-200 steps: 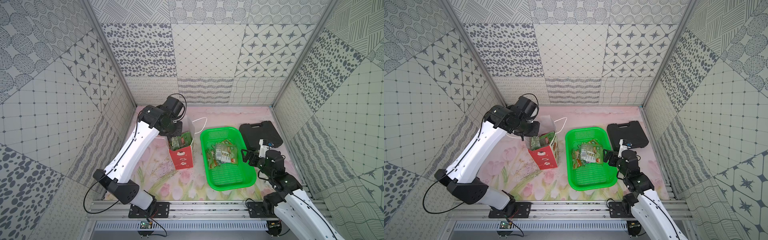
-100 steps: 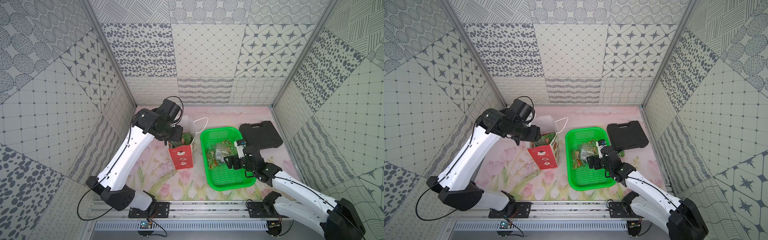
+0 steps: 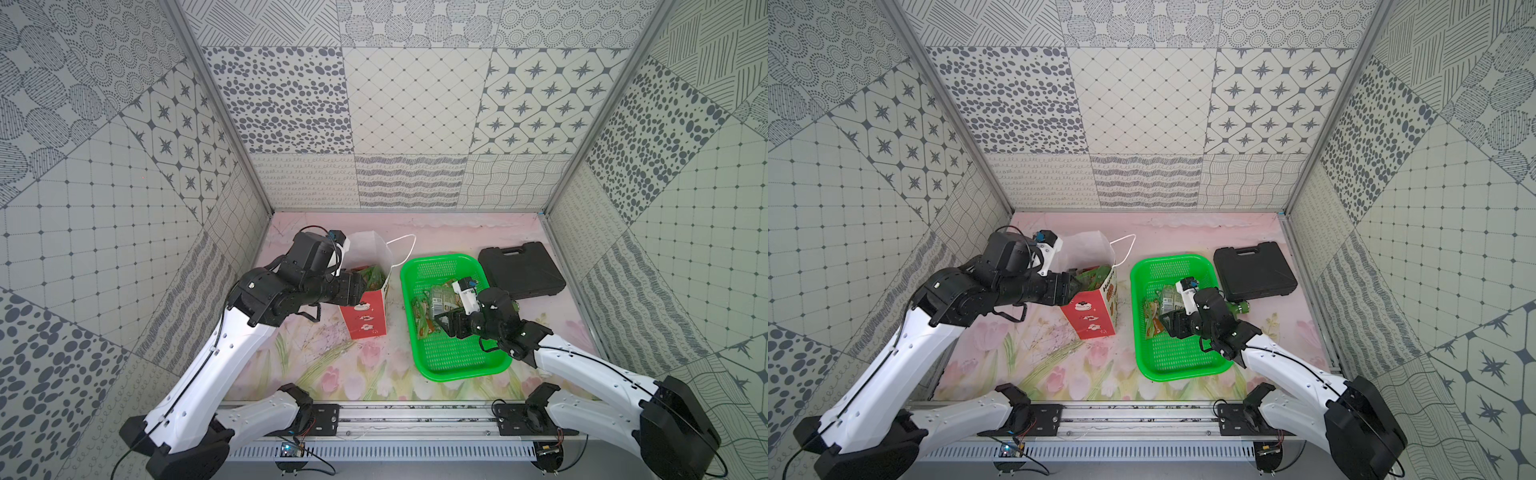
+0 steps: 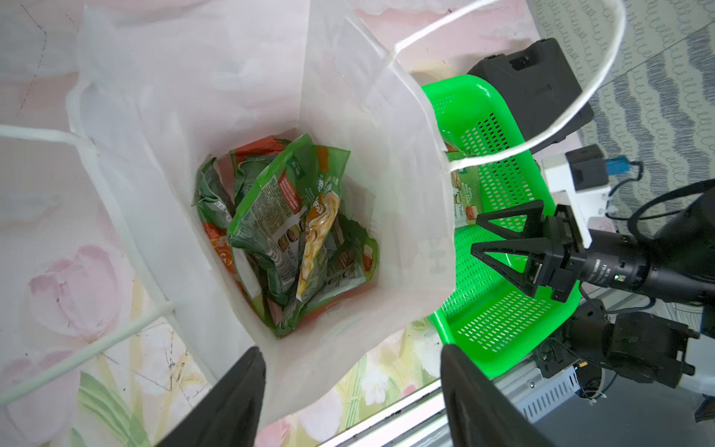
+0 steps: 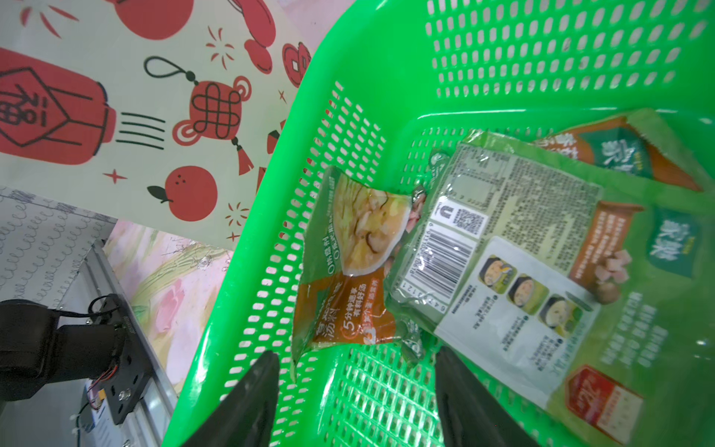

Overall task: Place the condiment packets inside the bag
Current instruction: Pick up the condiment packet from the storage box.

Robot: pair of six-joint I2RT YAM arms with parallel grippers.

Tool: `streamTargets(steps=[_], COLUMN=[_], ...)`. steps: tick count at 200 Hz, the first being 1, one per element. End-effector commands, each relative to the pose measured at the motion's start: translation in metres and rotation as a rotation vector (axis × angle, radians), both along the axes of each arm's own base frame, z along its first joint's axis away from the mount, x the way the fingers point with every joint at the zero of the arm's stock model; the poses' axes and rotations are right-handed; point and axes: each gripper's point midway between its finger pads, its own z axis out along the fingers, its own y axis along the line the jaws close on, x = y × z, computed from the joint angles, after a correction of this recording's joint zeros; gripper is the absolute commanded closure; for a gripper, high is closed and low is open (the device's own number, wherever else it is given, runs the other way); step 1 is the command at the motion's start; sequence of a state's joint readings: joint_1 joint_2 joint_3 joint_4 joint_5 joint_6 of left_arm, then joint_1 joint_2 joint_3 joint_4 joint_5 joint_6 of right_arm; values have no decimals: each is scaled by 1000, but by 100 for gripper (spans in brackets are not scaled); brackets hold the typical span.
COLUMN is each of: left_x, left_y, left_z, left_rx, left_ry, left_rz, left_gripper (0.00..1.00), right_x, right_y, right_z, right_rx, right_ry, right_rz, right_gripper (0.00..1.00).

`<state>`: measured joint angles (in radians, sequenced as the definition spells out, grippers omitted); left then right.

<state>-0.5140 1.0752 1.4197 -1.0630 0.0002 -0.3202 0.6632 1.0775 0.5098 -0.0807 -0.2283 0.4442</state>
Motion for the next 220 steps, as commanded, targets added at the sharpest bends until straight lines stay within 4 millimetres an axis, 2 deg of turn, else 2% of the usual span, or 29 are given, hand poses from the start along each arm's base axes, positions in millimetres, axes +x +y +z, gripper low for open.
streamTargets(steps=[1, 7, 9, 13, 54, 70, 102, 126, 136, 158, 173, 207, 220], left_x=[18, 16, 16, 14, -3, -5, -10, -13, -13, -14, -15, -16, -16], left_y=[-16, -15, -15, -15, -16, -15, -17, -16, -15, -15, -15, -15, -15], left_z=[35, 37, 37, 39, 49, 48, 49, 50, 51, 51, 51, 52, 52], left_rx=[-81, -87, -89, -95, -164, -165, -182, -188, -185, -186, -188, -190, -192], left_ry=[-265, -279, -282, -294, -377, -379, -388, -403, -407, -408, -410, -413, -413], left_rz=[-82, -87, -88, -91, -138, -141, -162, -169, -166, -167, -171, -173, -175], left_gripper=[25, 25, 25, 25, 22, 22, 22, 22, 22, 22, 22, 22, 22], right_x=[4, 4, 7, 8, 12, 17, 31, 31, 31, 32, 35, 43, 45], right_y=[17, 19, 22, 25, 44, 50, 49, 58, 61, 62, 53, 21, 8], right_z=[14, 11, 19, 21, 3, -3, -23, -30, -31, -22, -12, 21, 28], right_rx=[53, 48, 59, 62, 18, -14, -111, -139, -146, -151, -171, -231, -251], right_ry=[-27, -20, -35, -38, 2, 11, 49, 64, 65, 51, 29, -54, -63], right_rz=[31, 33, 36, 38, 56, 44, -23, -11, -3, -8, -51, -171, -205], right_gripper=[39, 40, 41, 42, 45, 50, 62, 65, 71, 89, 100, 100, 100])
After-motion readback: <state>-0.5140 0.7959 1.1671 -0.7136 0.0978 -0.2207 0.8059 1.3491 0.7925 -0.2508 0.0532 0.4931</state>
